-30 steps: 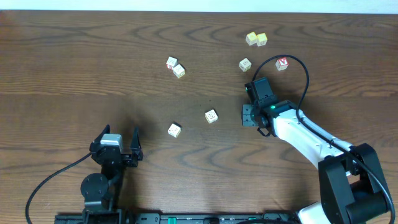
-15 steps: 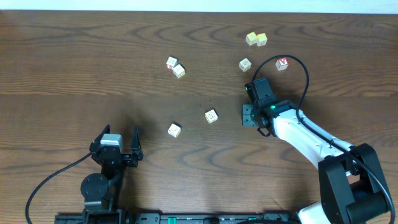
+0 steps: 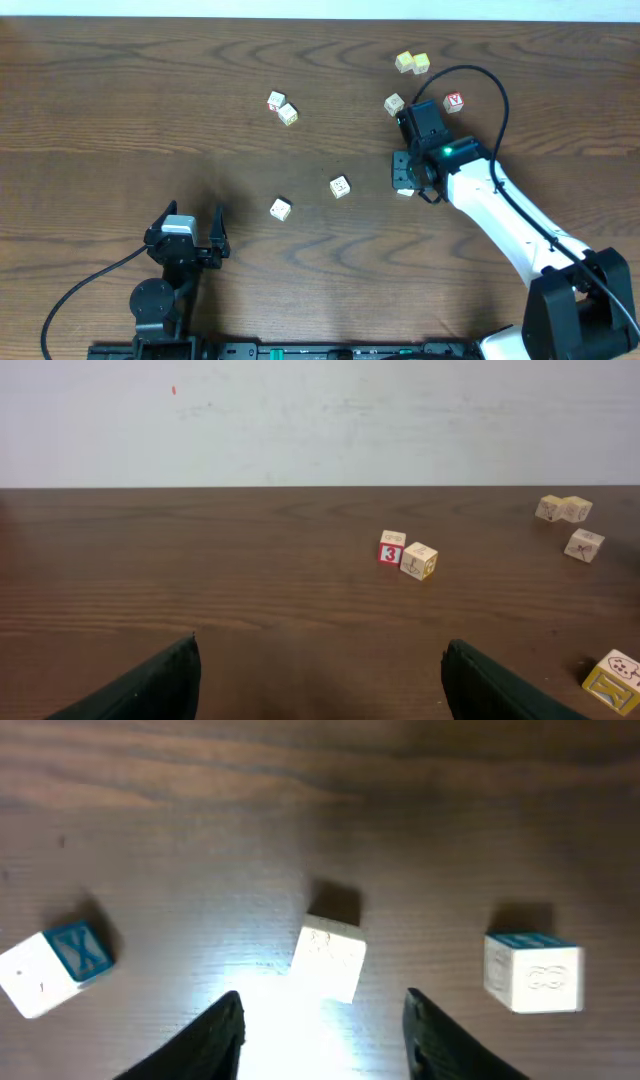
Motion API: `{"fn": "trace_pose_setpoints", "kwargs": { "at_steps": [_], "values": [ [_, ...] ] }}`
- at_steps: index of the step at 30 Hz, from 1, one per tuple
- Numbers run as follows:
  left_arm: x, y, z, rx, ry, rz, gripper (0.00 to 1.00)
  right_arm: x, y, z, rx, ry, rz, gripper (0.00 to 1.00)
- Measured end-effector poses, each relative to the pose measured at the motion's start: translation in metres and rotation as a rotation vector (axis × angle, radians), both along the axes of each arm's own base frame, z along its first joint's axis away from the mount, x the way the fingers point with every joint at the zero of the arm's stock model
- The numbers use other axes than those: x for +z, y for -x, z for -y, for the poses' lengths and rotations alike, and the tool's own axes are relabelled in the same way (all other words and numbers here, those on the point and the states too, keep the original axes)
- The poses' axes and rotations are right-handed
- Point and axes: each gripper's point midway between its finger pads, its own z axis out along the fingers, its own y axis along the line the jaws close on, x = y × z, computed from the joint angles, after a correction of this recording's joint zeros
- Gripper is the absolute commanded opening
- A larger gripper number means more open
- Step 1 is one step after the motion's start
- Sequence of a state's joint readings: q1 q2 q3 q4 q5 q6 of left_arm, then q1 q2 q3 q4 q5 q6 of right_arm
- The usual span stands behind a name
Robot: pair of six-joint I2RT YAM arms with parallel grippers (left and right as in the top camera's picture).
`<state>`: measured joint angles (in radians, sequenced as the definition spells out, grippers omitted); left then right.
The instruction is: Lift 4 blocks
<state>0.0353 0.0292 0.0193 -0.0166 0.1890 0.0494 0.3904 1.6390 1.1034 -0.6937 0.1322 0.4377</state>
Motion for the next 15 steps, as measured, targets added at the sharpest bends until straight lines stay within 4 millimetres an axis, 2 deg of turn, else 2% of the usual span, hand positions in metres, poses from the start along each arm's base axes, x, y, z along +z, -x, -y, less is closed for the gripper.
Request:
{"fn": "trace_pose_setpoints", "kwargs": {
  "at_steps": [5, 7, 15],
  "values": [
    [0.000, 0.000, 0.000, 0.000, 0.000, 0.000, 0.77, -0.038, 0.016, 0.006, -0.107, -0.022, -0.042, 0.53],
    [0.000, 0.000, 0.000, 0.000, 0.000, 0.000, 0.77, -0.048, 0.019, 0.007, -0.133, -0.030, -0.046, 0.52],
    [0.000, 0.000, 0.000, 0.000, 0.000, 0.000, 0.77, -0.046, 0.007, 0.003, -0.145, -0.057, 0.002, 0.52]
  ]
}}
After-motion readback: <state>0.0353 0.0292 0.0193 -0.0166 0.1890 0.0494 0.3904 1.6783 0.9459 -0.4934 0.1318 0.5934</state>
